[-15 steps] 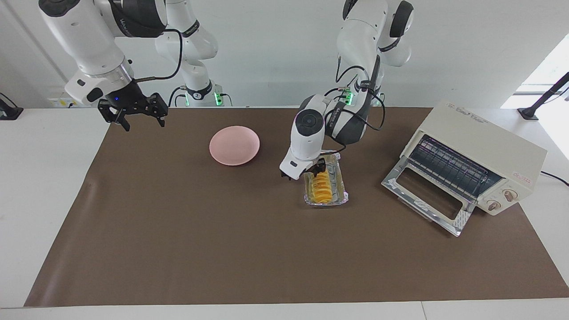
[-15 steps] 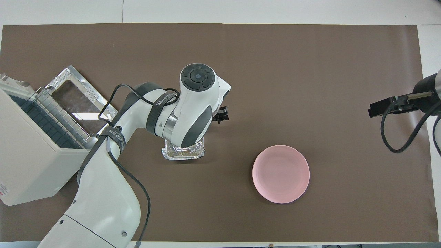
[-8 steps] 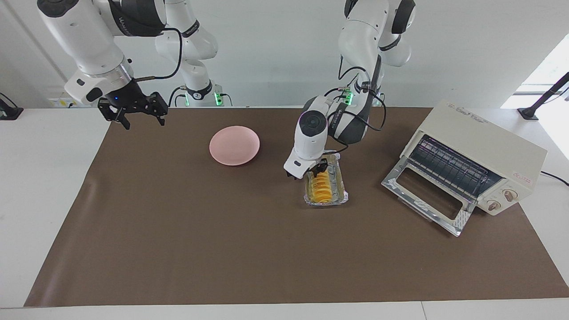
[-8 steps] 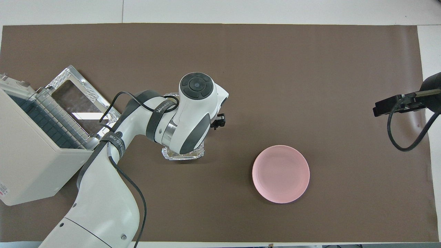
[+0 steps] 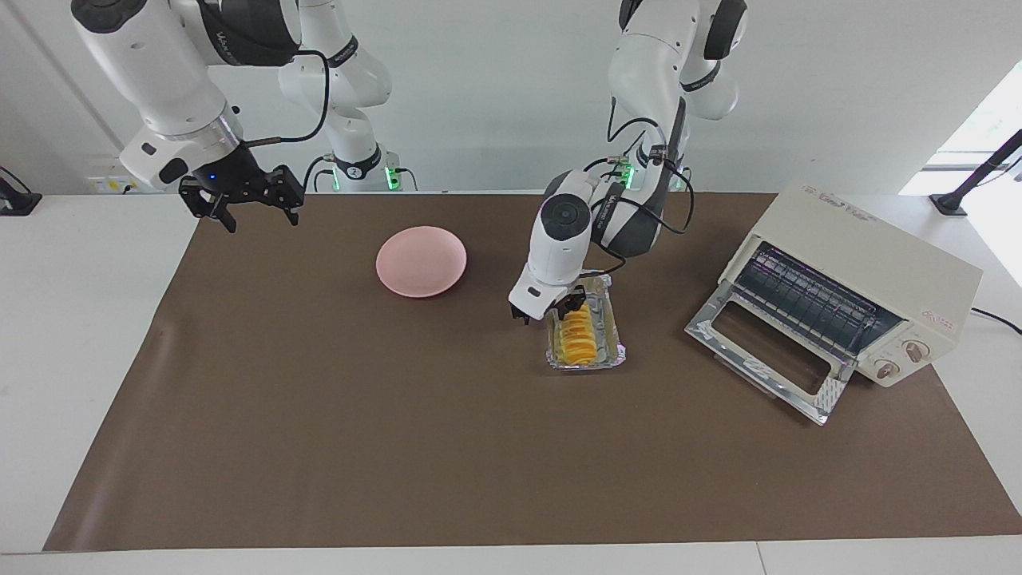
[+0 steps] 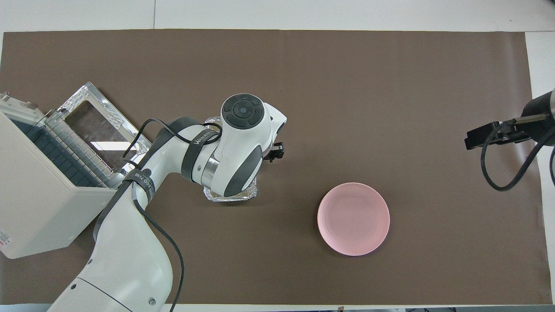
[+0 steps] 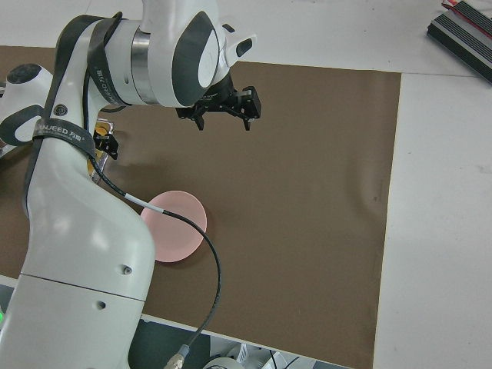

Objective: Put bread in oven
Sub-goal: 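Grasp the foil tray with the left gripper and lift it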

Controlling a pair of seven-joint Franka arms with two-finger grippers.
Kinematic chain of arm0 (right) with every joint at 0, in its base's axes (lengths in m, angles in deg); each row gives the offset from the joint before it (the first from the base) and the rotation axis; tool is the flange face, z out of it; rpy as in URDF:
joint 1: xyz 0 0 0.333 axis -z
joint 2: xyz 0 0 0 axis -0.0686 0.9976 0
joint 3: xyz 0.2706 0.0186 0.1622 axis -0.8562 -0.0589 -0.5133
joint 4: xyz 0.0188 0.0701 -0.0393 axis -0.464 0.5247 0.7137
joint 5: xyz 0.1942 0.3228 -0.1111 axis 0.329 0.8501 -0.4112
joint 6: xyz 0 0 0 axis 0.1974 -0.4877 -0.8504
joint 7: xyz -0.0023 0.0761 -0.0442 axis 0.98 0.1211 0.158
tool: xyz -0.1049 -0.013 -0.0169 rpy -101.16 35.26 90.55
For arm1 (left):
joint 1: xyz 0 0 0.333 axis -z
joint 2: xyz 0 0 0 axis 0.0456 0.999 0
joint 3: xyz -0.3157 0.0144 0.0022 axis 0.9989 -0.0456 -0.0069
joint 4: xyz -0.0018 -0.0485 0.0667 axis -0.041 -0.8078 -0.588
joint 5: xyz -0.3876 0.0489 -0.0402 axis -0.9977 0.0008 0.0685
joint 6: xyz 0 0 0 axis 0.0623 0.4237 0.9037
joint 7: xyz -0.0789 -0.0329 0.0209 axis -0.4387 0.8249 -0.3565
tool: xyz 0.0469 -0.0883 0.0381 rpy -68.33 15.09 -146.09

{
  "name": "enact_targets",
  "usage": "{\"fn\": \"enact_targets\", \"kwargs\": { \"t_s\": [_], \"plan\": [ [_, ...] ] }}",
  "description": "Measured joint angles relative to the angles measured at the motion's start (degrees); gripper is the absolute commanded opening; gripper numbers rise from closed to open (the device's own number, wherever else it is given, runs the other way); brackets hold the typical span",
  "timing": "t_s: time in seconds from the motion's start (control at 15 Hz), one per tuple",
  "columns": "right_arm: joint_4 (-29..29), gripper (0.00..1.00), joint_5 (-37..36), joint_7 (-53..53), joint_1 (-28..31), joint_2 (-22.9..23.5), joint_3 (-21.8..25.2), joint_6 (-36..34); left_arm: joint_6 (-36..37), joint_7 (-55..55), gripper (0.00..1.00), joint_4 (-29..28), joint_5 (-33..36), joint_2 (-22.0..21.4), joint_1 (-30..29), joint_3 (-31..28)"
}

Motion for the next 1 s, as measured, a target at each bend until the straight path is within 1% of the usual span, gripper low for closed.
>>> {"fn": "enact_targets", "kwargs": {
  "t_s": [0.07,0.2,0.27,0.33,0.47,0.8,1.0],
  "plan": [
    [0.0,1.0,0.0,0.0,0.0,0.0,0.0,0.0,0.0,0.0,0.5,0.0,0.0,0.0,0.1,0.1],
    [0.0,1.0,0.0,0.0,0.0,0.0,0.0,0.0,0.0,0.1,0.3,-0.3,-0.1,0.0,0.2,0.1],
    [0.0,1.0,0.0,0.0,0.0,0.0,0.0,0.0,0.0,0.1,0.17,-0.5,-0.1,0.0,0.3,0.1],
    [0.0,1.0,0.0,0.0,0.0,0.0,0.0,0.0,0.0,0.1,0.1,-0.7,-0.1,0.0,0.4,0.1],
    [0.0,1.0,0.0,0.0,0.0,0.0,0.0,0.0,0.0,0.1,0.0,-1.3,-0.1,0.0,0.4,-0.1],
    [0.0,1.0,0.0,0.0,0.0,0.0,0.0,0.0,0.8,0.2,0.0,-1.7,-0.2,-0.4,0.3,-0.5],
    [0.0,1.0,0.0,0.0,0.0,0.0,0.0,0.0,5.6,1.5,0.0,0.6,-0.5,-0.8,-0.6,-2.3]
  ]
}}
